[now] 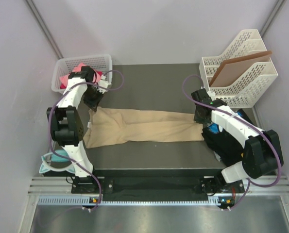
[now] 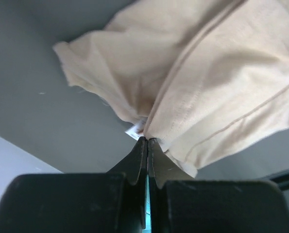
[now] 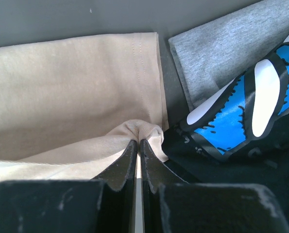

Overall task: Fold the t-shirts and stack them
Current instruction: Fold the other side of the tshirt into a rectangle

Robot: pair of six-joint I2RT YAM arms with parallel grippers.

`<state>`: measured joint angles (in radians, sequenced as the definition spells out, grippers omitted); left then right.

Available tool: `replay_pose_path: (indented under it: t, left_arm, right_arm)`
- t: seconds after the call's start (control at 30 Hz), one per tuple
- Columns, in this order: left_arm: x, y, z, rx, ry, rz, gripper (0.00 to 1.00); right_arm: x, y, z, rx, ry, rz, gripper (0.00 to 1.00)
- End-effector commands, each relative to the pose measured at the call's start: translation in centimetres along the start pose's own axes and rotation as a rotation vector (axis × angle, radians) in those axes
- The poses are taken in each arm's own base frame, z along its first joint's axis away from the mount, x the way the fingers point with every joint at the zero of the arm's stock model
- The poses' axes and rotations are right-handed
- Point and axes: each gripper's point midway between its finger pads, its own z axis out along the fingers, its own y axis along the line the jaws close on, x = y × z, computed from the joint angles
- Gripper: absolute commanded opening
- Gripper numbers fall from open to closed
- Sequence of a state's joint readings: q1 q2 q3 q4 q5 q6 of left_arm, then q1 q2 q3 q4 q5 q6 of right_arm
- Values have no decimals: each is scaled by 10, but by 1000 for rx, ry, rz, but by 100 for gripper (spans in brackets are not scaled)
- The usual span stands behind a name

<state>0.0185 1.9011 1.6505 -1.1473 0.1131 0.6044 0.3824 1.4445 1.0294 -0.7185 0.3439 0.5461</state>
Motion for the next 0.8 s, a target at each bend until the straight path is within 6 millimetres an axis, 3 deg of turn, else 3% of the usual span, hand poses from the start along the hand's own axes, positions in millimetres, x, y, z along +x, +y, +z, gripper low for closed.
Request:
replay_pose_path:
  t: [0.0, 0.13, 0.17, 0.23, 0.27, 0.3, 0.37, 0.4, 0.47, 0.5, 0.57, 0.6, 0.67, 0.73, 0.77]
  left_arm:
    - [-24, 32, -11, -130, -51, -2, 0]
    - [-29, 57, -8, -246, -51, -34, 6]
    - [-35, 63, -10, -277, -71, -39, 9]
    - [-36, 71, -13, -328, -74, -57, 25]
    - [-37, 74, -15, -346, -77, -64, 31]
    - [-36, 78, -22, -372, -80, -73, 40]
    - [-33, 78, -27, -394, -75, -77, 50]
    - [-34, 79, -41, -422, -108, -78, 61]
    - [-28, 74, -51, -438, -120, -66, 67]
    - [-27, 67, -70, -446, -157, -65, 68]
    - [-24, 50, -83, -406, -196, -56, 69]
    - [-21, 38, -101, -402, -235, -49, 70]
    - [-16, -10, -109, -304, -272, 19, 70]
    - [-16, -55, -105, -245, -279, 116, 71]
    - [-2, -76, -94, -213, -264, 140, 71]
  right_arm:
    - [-20, 1, -6, 2, -63, 31, 0]
    - [-20, 3, 0, 10, -53, 26, 0]
    - [-22, 2, 1, 12, -50, 27, 5]
    - [-25, 4, 5, 16, -46, 22, 16]
    - [-27, 4, 7, 20, -43, 19, 39]
    - [-32, 6, 6, 19, -49, 18, 51]
    - [-36, 4, 11, 41, -42, 7, 71]
    - [-44, 5, 9, 44, -51, 9, 75]
    - [-53, 3, 8, 69, -65, 1, 83]
    - [-63, 5, 2, 65, -86, 7, 86]
    - [-74, 5, -6, 67, -109, 6, 86]
    - [-82, 7, -14, 55, -122, 13, 86]
    - [-87, 16, -28, 0, -145, 27, 85]
    - [-83, 27, -40, -82, -143, 40, 83]
    - [-78, 33, -44, -113, -135, 41, 81]
